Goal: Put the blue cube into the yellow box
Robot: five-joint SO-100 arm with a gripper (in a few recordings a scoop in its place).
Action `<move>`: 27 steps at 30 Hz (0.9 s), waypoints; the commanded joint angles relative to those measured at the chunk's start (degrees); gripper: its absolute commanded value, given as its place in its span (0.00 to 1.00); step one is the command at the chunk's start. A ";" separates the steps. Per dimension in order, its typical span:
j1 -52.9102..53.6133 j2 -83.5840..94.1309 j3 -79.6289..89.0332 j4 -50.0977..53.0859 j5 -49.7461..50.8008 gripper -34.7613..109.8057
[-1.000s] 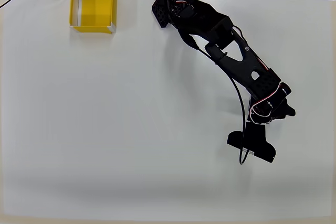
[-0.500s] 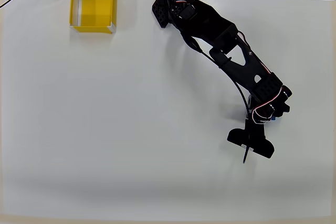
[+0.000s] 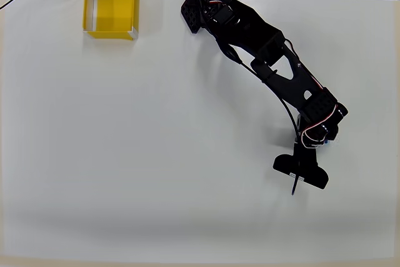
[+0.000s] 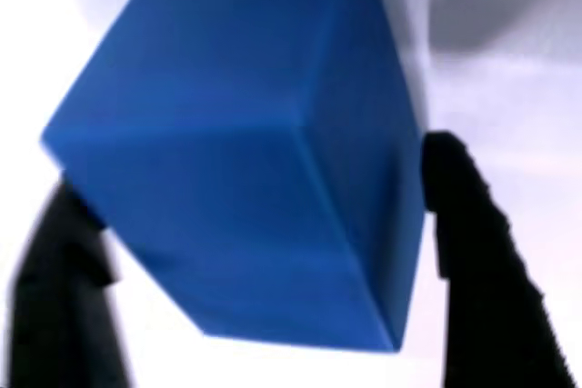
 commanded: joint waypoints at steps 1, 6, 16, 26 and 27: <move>-0.26 2.81 -5.01 -0.09 -0.88 0.42; -0.18 2.02 -5.01 -1.23 -0.88 0.34; 0.79 5.19 -4.48 -0.97 -3.87 0.25; 10.55 24.43 -4.48 0.97 -12.39 0.26; 12.39 26.54 -4.22 0.97 -13.54 0.26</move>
